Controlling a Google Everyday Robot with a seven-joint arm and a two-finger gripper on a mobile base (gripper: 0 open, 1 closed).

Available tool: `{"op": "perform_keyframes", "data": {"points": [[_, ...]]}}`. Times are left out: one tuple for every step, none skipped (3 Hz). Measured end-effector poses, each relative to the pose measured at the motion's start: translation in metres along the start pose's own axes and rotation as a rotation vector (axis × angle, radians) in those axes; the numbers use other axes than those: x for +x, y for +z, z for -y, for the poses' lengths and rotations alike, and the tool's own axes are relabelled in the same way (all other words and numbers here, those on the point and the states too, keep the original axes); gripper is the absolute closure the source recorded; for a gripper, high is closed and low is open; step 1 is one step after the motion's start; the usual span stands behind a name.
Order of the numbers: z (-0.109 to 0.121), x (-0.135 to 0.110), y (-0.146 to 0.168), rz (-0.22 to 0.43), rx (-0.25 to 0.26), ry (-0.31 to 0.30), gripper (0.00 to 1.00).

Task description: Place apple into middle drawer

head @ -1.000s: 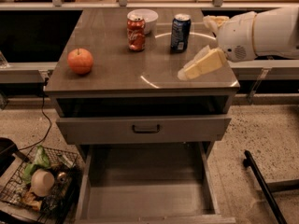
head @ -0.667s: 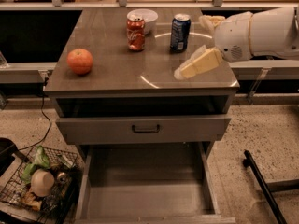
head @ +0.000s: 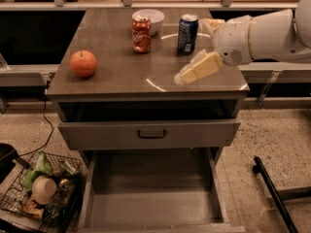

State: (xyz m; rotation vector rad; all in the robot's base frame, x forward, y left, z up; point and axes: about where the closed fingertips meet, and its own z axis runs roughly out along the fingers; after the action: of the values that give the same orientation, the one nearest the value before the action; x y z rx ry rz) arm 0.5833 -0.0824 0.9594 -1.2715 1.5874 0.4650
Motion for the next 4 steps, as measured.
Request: {"op": "perform_keyframes", "data": {"points": [[-0.004, -0.01, 0.043, 0.053, -0.07, -0.022, 0.0], [-0.006, -0.02, 0.095, 0.114, -0.15, -0.037, 0.0], [-0.007, -0.025, 0.132, 0.146, -0.201, -0.023, 0.0], [-0.009, -0.024, 0.158, 0.159, -0.226, 0.0, 0.0]]}}
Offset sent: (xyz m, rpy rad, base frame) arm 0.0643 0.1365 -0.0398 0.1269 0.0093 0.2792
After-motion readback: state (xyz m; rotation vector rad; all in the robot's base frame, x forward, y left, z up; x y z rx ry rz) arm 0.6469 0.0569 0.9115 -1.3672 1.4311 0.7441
